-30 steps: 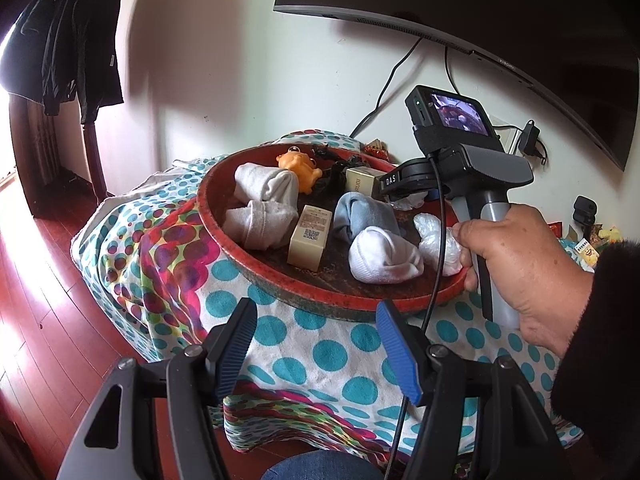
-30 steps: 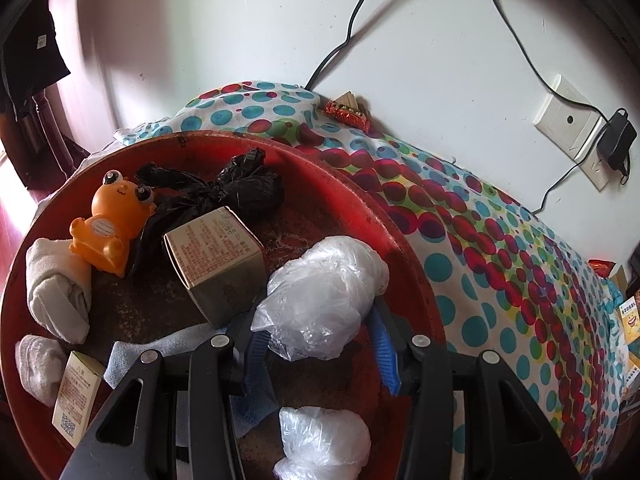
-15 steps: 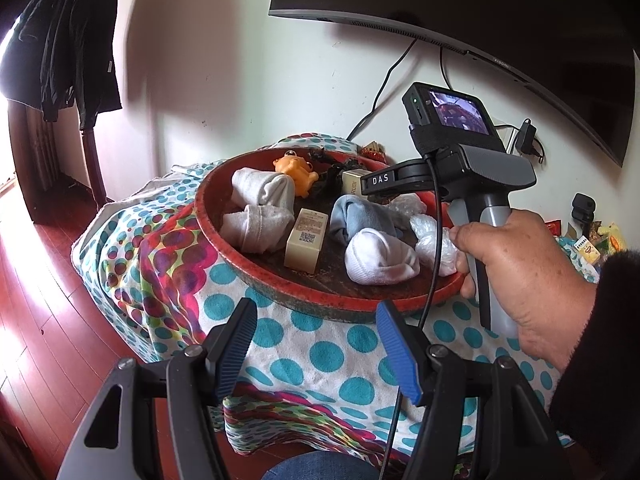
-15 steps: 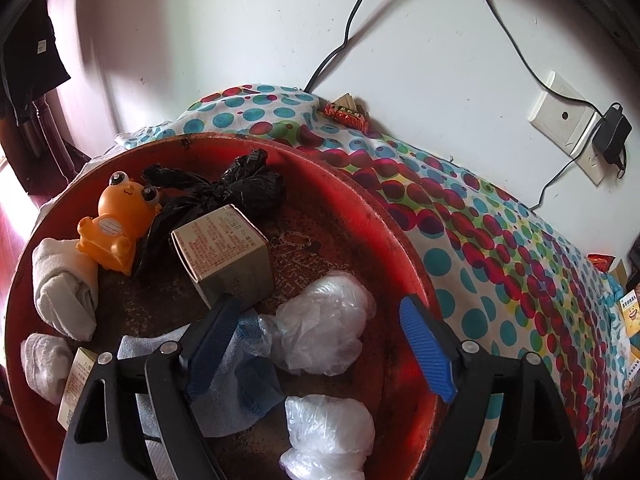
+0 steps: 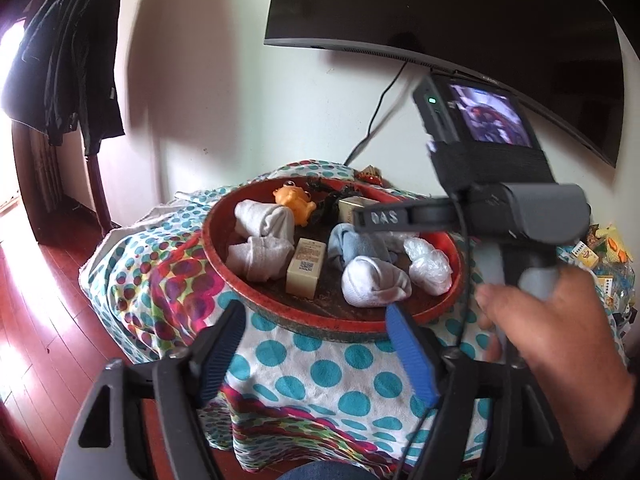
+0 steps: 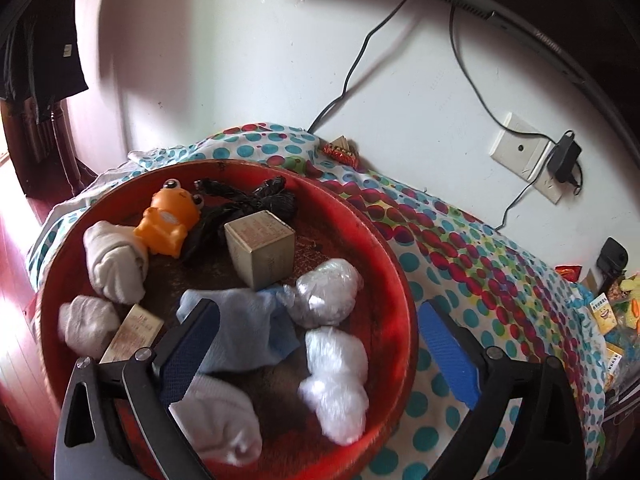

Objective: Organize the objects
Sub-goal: 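Lower the bundle into the tray and open the right gripper, then withdraw the right gripper back from the tray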

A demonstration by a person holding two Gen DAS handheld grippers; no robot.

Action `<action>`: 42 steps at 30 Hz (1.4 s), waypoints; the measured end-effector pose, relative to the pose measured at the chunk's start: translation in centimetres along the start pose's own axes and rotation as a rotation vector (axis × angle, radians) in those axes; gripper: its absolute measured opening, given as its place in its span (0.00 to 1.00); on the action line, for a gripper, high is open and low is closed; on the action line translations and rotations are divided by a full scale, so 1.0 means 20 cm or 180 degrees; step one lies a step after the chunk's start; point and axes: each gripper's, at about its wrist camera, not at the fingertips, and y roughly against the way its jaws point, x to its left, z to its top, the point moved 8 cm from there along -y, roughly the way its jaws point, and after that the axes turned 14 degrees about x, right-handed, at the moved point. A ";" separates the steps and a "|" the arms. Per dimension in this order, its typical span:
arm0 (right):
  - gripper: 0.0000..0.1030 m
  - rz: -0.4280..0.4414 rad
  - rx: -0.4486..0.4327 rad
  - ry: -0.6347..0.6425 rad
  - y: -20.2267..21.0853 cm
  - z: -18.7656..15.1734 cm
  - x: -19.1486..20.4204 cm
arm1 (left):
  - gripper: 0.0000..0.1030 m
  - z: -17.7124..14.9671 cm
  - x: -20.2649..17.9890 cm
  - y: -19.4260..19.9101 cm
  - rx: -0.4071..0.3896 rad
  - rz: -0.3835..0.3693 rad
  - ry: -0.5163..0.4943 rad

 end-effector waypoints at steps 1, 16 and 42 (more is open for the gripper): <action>0.97 -0.0007 -0.0013 -0.0001 0.03 -0.03 0.00 | 0.77 0.01 0.01 0.02 -0.0040 0.0032 0.0033; 0.98 0.0080 -0.0169 -0.0167 0.25 -0.30 -0.06 | 0.82 0.03 0.07 0.05 -0.0005 0.0229 0.0059; 0.98 0.0147 -0.0155 -0.0299 0.27 -0.37 -0.15 | 0.82 0.01 -0.02 0.08 0.0051 0.0080 0.0118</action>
